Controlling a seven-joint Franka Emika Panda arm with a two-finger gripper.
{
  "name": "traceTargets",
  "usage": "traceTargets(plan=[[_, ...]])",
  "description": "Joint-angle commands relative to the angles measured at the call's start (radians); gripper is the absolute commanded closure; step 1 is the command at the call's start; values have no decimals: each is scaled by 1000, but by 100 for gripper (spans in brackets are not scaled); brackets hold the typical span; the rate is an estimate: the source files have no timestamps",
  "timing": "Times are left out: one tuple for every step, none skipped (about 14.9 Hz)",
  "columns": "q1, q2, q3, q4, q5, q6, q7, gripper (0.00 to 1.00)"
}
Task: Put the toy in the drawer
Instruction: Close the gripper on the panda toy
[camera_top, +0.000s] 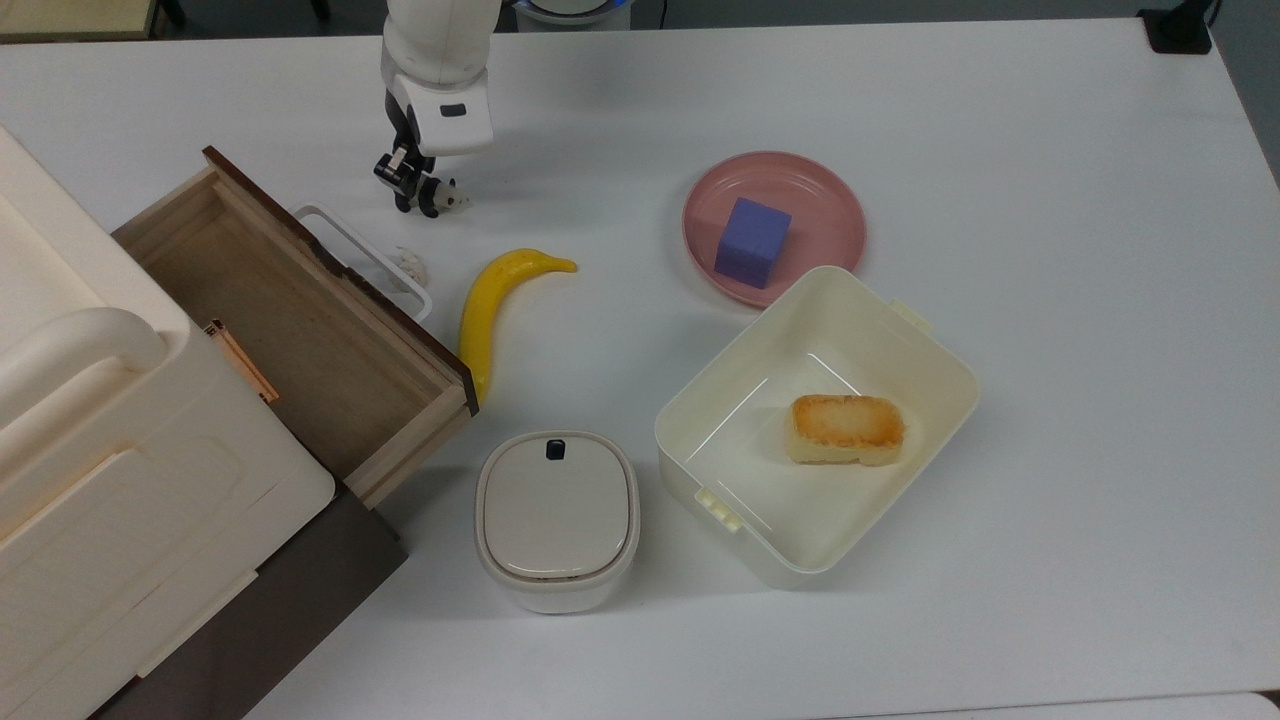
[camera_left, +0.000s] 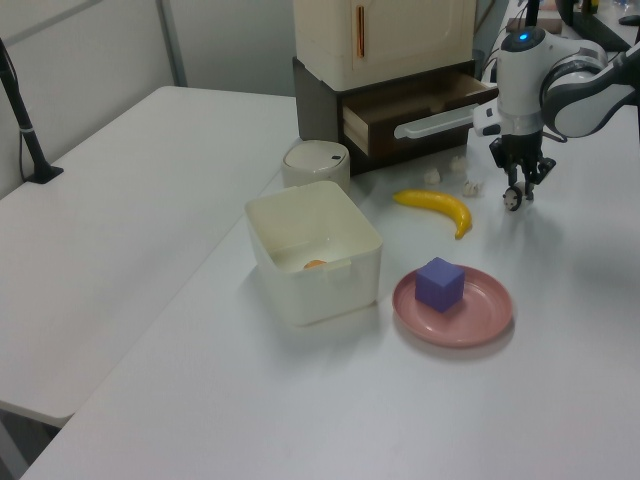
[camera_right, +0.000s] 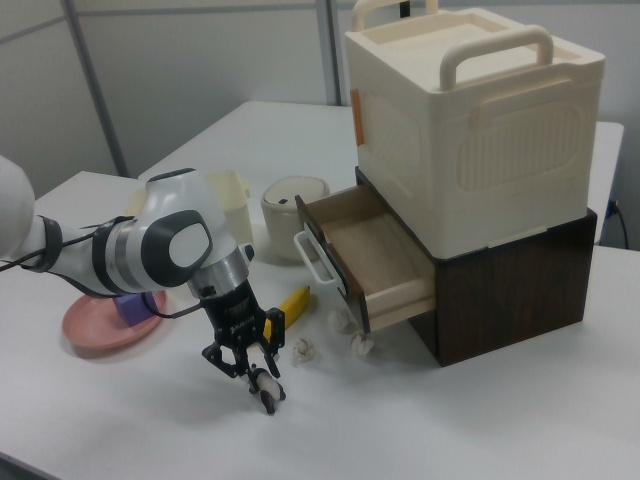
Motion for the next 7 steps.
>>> traceTargets(plan=[[6, -10, -8, -8, -6, -15, 13, 80], [6, -12, -8, -5, -4, -17, 15, 89], [6, -12, -8, -4, -3, -17, 15, 91], [6, -13, -10, -3, -3, -17, 15, 91], [6, -15, -10, -3, -1, -19, 15, 91], [6, -16, -10, -3, -1, -19, 15, 93], [4, -21, -10, -1, -1, -20, 15, 95]])
